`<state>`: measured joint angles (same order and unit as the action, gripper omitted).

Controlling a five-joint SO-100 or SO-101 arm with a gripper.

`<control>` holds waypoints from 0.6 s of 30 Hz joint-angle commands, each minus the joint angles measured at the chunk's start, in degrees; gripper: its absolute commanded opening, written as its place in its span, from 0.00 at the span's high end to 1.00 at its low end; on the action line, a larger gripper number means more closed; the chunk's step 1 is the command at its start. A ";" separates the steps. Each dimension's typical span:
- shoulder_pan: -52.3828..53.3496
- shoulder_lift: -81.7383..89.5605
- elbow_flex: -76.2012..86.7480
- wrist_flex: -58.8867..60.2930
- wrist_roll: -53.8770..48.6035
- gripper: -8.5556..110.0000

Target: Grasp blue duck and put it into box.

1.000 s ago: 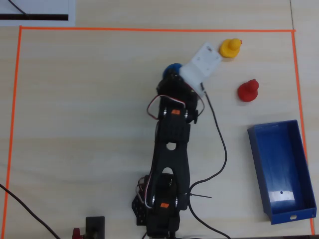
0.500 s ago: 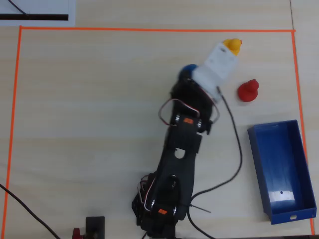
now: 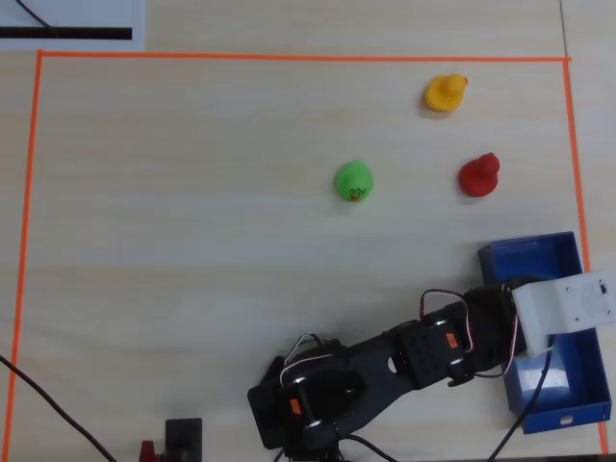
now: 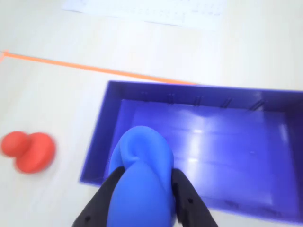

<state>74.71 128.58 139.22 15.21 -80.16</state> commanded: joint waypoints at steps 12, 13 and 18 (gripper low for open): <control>4.57 -18.28 -0.44 -21.45 -7.56 0.74; 4.66 -18.90 -0.44 -22.24 -7.65 0.71; 4.04 -20.74 -1.32 -24.87 -7.12 0.63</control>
<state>78.84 107.67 139.39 -7.56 -87.54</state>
